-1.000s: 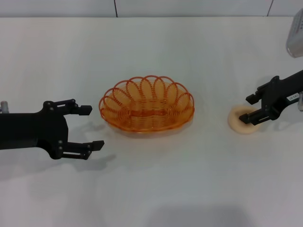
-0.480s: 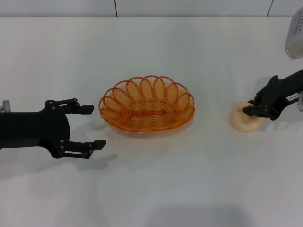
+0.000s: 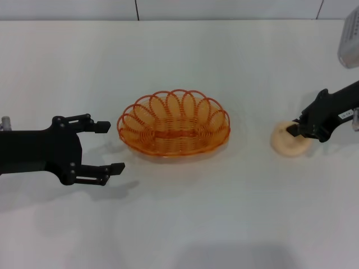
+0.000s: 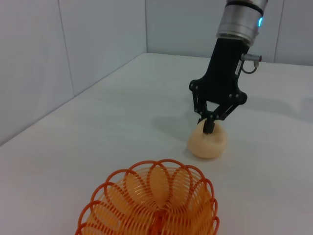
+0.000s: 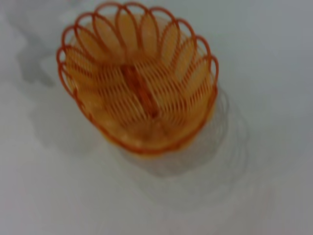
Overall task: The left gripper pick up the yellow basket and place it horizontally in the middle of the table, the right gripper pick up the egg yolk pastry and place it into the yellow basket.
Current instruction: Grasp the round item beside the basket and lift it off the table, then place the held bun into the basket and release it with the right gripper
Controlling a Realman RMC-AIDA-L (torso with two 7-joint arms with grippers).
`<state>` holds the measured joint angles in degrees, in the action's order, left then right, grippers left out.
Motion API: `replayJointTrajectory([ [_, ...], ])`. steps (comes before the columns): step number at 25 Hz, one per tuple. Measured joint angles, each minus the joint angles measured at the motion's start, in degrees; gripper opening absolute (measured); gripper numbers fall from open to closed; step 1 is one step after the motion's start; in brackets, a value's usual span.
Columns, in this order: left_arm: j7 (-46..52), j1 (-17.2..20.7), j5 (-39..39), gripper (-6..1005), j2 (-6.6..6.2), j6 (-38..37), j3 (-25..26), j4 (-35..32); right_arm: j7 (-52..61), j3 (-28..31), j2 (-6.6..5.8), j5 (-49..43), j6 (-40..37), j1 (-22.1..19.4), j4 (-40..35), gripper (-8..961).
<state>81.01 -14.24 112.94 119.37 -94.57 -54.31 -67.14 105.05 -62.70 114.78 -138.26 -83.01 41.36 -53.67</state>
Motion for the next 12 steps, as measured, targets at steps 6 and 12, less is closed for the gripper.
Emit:
replayJointTrajectory([
  [6, 0.1, 0.3, 0.0, 884, -0.05, -0.3, 0.0, -0.1, 1.1, 0.3, 0.07, 4.4, -3.3, 0.2, -5.2, 41],
  [12, 0.6, 1.7, 0.0, 884, -0.13, -0.6, 0.8, -1.1, 3.6, -0.6, 0.48, 12.0, -5.6, 1.8, -9.3, 37],
])
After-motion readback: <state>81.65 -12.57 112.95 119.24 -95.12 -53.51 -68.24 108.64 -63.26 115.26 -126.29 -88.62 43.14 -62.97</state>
